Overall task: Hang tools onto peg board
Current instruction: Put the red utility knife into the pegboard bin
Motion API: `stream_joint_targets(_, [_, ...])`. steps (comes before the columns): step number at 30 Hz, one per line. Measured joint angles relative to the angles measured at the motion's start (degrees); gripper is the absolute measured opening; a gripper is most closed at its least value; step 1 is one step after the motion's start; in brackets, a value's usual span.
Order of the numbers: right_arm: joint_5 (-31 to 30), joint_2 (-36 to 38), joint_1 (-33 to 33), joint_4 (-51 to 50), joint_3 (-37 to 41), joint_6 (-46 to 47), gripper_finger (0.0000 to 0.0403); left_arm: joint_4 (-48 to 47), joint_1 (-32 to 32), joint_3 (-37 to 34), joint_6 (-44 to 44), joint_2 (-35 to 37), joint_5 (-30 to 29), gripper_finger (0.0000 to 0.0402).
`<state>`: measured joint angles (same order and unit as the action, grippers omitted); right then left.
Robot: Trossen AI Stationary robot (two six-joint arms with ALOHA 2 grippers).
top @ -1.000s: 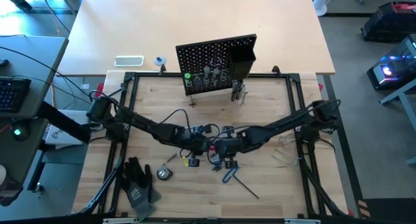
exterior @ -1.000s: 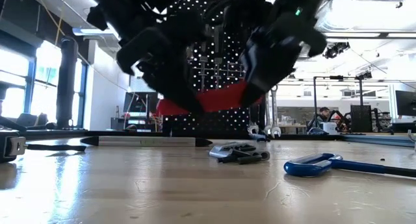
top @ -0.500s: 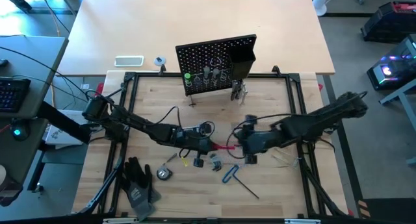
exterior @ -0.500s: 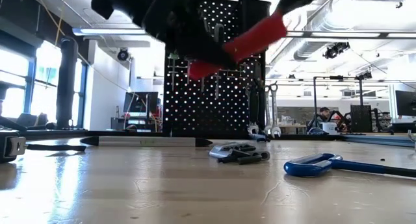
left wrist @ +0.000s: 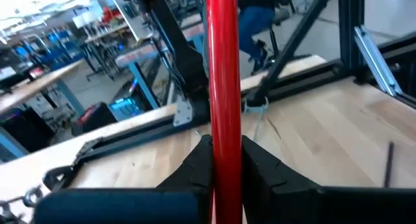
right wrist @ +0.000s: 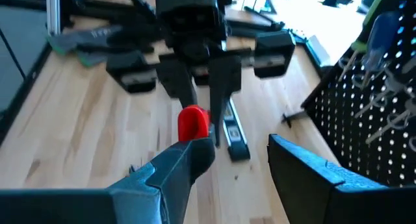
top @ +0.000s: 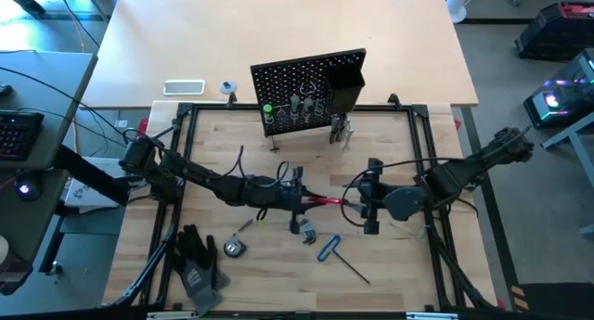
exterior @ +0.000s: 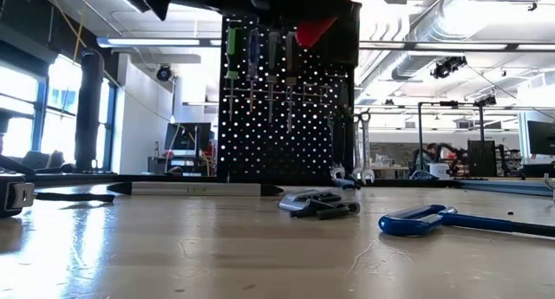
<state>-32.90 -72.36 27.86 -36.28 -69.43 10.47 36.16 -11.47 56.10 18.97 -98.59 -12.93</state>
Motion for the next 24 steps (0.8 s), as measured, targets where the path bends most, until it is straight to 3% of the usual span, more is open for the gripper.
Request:
stream_joint_targets(8, [-2.0,1.5,0.0,0.7,0.0,-0.8,0.0192,2.7,1.3,0.0,0.9,0.0,0.8,0.0030])
stream_joint_targets(24, [-2.1,13.6,1.6,-1.4,0.3,0.3,0.0193,10.1,1.5,0.5,4.7,0.3,0.5,0.0030])
